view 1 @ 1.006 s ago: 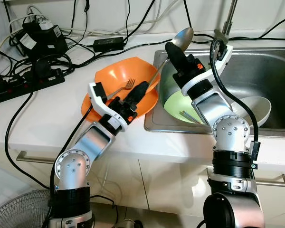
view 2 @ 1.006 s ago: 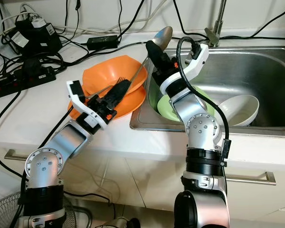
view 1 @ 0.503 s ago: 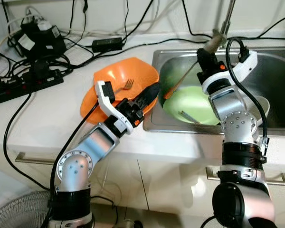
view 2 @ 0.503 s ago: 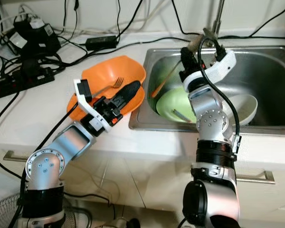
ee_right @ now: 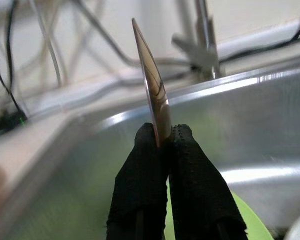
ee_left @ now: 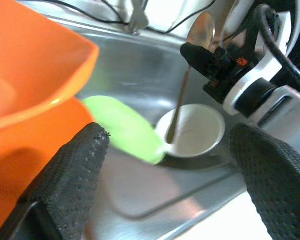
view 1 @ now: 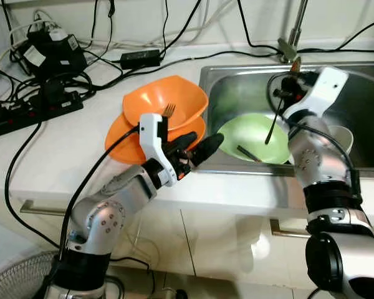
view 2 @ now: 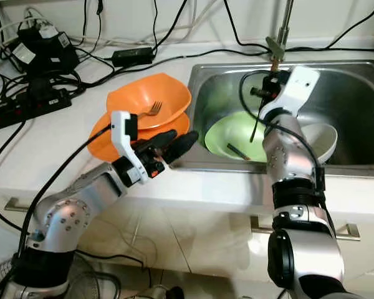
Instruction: Kitchen organization
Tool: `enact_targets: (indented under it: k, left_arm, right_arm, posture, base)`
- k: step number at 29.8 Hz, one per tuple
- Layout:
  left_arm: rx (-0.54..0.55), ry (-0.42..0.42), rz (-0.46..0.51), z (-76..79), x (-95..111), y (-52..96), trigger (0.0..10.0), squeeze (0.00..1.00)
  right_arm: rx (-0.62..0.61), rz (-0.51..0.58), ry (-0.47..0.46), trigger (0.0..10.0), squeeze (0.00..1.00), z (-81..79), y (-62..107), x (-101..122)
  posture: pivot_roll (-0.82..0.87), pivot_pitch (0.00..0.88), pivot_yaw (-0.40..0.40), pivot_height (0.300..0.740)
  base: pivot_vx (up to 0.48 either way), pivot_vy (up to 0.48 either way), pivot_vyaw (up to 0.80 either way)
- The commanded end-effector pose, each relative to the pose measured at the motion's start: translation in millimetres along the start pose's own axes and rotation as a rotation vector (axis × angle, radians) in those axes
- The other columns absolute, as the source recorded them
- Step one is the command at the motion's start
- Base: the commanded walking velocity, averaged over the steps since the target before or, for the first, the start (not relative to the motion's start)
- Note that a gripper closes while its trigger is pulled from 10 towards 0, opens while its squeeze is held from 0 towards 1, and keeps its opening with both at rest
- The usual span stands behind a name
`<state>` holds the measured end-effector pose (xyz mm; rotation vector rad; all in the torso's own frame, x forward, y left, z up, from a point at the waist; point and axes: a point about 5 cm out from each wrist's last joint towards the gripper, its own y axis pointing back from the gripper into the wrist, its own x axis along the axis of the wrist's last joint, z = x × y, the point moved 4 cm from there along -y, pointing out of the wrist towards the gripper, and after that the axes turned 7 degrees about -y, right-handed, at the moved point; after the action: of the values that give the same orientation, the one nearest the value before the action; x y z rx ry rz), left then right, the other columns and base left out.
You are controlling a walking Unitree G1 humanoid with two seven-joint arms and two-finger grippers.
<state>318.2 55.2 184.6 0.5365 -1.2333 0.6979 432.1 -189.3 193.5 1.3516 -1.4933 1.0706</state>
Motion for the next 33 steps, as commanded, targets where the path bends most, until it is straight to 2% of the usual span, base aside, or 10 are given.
enact_targets:
  k: [1, 2, 3, 4, 6, 15, 16, 17, 18, 33]
  left_arm:
    - [0.011, -0.037, -0.014, -2.6, -3.3, 1.0, 10.0, 1.0]
    - [0.011, -0.081, -0.037, -1.6, -8.0, 1.8, 10.0, 1.0]
    - [0.011, -0.105, -0.046, -1.5, -10.3, 2.5, 10.0, 1.0]
    - [0.011, -0.105, -0.046, -1.5, -10.3, 2.5, 10.0, 1.0]
    - [0.025, -0.175, -0.074, -4.7, -18.2, 3.9, 10.0, 1.0]
    - [-0.002, -0.225, -0.103, -0.2, -28.8, 3.2, 10.0, 1.0]
    - [-0.008, -0.233, -0.105, 1.2, -29.7, 2.6, 10.0, 1.0]
    - [-0.014, -0.238, -0.106, 2.2, -30.5, 2.2, 10.0, 1.0]
    - [-0.02, -0.24, -0.107, 3.1, -31.2, 2.1, 10.0, 1.0]
    - [-0.02, -0.252, -0.118, 2.2, -34.7, 2.7, 10.0, 1.0]
  right_arm:
    - [0.014, 0.01, 0.05, 10.0, 0.0, -5.6, -1.9, 1.6]
    - [0.04, -0.044, 0.164, 10.0, 0.0, -10.9, -2.1, -13.7]
    - [0.056, -0.076, 0.226, 10.0, 0.0, -13.9, -1.7, -22.7]
    - [0.056, -0.076, 0.226, 10.0, 0.0, -13.9, -1.7, -22.7]
    - [0.109, -0.134, 0.295, 10.0, 0.0, -22.5, 0.2, -40.2]
    - [0.231, -0.178, 0.392, 10.0, 0.0, -41.1, 4.6, -58.4]
    - [0.241, -0.187, 0.389, 10.0, 0.27, -42.0, 5.1, -60.5]
    - [0.251, -0.193, 0.384, 10.0, 0.27, -43.0, 5.7, -62.0]
    - [0.26, -0.199, 0.379, 10.0, 1.0, -44.0, 6.2, -63.5]
    - [0.308, -0.204, 0.309, 10.0, 1.0, -54.1, 7.4, -65.8]
  posture:
    - [-0.02, 0.042, 0.147, 0.74]
    - [-0.02, 0.044, 0.147, 0.74]
    - [-0.02, 0.047, 0.147, 0.74]
    - [-0.02, 0.047, 0.147, 0.74]
    - [-0.01, 0.048, 0.147, 0.74]
    - [-0.02, 0.052, 0.146, 0.74]
    - [-0.02, 0.053, 0.146, 0.74]
    - [-0.02, 0.053, 0.146, 0.74]
    - [-0.03, 0.054, 0.147, 0.74]
    - [-0.03, 0.06, 0.142, 0.74]
  base:
    - [0.0, 0.0, 0.0]
    - [0.0, 0.0, 0.0]
    - [0.0, 0.0, 0.0]
    - [0.0, 0.0, 0.0]
    - [0.0, 0.0, 0.0]
    - [0.0, 0.0, 0.0]
    - [0.0, 0.0, 0.0]
    - [0.0, 0.0, 0.0]
    - [0.0, 0.0, 0.0]
    - [0.0, 0.0, 0.0]
